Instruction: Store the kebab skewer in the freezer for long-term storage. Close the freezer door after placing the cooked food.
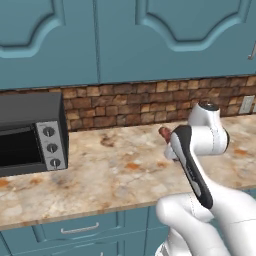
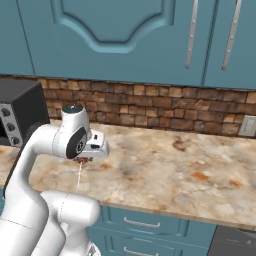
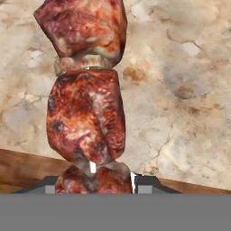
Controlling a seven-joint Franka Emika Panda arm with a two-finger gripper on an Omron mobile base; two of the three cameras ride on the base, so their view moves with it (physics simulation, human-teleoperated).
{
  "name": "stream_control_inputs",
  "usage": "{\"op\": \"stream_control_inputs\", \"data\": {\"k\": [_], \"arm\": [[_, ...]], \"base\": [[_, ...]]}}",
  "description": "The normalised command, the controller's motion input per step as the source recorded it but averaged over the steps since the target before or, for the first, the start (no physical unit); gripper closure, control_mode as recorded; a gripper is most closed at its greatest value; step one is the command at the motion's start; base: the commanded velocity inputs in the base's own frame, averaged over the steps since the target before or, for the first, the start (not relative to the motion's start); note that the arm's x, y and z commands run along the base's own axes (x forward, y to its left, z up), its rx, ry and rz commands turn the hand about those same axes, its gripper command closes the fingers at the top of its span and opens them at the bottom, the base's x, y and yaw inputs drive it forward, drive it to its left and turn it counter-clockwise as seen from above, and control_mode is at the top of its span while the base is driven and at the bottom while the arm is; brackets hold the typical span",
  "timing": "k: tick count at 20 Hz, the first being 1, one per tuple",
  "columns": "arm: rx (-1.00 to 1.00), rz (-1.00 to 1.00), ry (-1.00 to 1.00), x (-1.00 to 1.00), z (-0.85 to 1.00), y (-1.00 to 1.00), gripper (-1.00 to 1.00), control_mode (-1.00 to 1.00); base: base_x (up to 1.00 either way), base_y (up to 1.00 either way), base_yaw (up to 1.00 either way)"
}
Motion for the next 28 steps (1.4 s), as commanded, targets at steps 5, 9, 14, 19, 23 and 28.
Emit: {"op": "stream_control_inputs", "data": {"k": [5, 9, 14, 19, 23, 28], "arm": [[0.0, 0.0, -0.21, -0.17, 0.25, 0.0, 1.0, -1.0], [0.0, 0.0, -0.04, 0.0, 0.11, -0.02, 1.0, -1.0], [0.0, 0.0, 0.0, -0.01, 0.0, 0.0, 1.0, -1.0], [0.0, 0.0, 0.0, -0.04, 0.0, 0.0, 1.0, 1.0], [0.0, 0.0, 0.0, 0.0, 0.0, 0.0, 1.0, 1.0], [0.0, 0.0, 0.0, 0.0, 0.0, 0.0, 1.0, 1.0]], "base": [[0.0, 0.0, 0.0], [0.0, 0.0, 0.0], [0.0, 0.0, 0.0], [-0.41, 0.0, -0.02], [-0.59, -0.13, -0.1], [-0.3, -0.41, -0.46]]}}
